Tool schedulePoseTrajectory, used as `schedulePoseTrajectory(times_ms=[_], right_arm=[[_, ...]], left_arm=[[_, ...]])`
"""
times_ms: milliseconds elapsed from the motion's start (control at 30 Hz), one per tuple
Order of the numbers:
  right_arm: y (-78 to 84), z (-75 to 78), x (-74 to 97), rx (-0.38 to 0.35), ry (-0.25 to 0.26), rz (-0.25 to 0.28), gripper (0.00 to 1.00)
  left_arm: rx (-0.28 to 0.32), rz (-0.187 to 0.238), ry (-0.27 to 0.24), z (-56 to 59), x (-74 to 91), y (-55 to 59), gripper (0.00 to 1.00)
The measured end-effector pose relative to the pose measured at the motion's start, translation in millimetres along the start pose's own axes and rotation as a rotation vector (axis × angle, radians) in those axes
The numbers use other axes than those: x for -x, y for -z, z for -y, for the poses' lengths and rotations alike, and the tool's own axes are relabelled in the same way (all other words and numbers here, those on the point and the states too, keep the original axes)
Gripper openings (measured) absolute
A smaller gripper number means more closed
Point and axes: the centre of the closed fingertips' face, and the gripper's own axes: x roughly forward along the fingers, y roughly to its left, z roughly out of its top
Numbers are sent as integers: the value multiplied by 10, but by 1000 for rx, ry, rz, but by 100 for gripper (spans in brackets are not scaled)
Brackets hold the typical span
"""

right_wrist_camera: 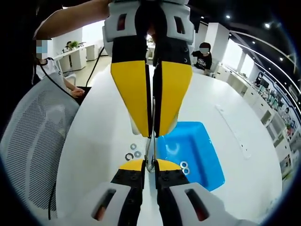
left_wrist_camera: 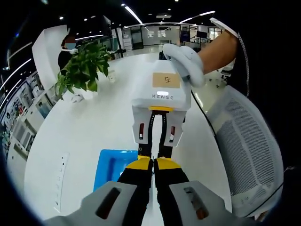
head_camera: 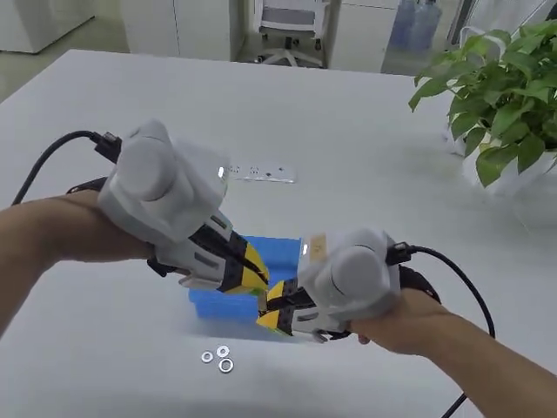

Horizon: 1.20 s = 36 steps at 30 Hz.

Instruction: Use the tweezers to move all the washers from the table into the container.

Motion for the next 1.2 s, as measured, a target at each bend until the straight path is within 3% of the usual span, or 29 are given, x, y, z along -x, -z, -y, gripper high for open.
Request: schedulePoseTrajectory(times_ms=[533,1200], right_arm=[[5,359,74,7,42,11,10],[313,615,-181,-11,21,-14,10]], left_arm=[[-43,4,-14,-316,-16,-114,6],[-17,-11,-4,-619,-313,158,6]])
